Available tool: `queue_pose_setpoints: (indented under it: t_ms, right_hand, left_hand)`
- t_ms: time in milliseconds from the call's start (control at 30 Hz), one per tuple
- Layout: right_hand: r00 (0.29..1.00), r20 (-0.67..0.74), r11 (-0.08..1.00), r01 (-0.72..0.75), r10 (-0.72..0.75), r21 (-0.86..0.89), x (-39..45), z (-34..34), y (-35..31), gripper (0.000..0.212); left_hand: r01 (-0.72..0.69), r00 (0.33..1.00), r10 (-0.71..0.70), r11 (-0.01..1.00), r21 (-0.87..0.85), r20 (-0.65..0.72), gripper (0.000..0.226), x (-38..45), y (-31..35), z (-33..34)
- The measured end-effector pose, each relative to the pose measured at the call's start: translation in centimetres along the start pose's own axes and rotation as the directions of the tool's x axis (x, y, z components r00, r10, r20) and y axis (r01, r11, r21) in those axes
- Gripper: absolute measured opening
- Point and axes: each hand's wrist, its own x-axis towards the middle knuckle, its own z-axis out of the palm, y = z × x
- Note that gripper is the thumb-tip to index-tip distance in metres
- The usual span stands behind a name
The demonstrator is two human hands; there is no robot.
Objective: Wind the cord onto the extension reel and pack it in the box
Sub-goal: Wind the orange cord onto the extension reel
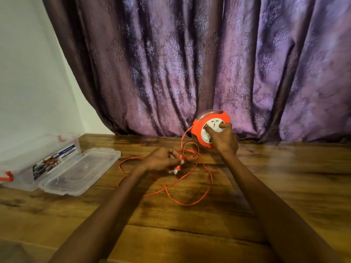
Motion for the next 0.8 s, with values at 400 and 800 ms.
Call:
queue_pose_setpoints:
  t_ms: [400,800]
  right_hand:
    - [1.0,0.019,0.998,0.019,-0.018,-0.066,0.3,-0.3,0.1,0.063]
    - [0.993,0.074,0.993,0.098,-0.093,-0.066,0.3,-0.2,0.3,0.062]
  left_hand:
    - [0.011,0.985,0.022,0.982,0.186,-0.174,0.026,2.2,-1.5,5.0]
    - [-0.149,0.944,0.158,0.987,0.051,-0.291,0.024,2.5,-1.2,0.9]
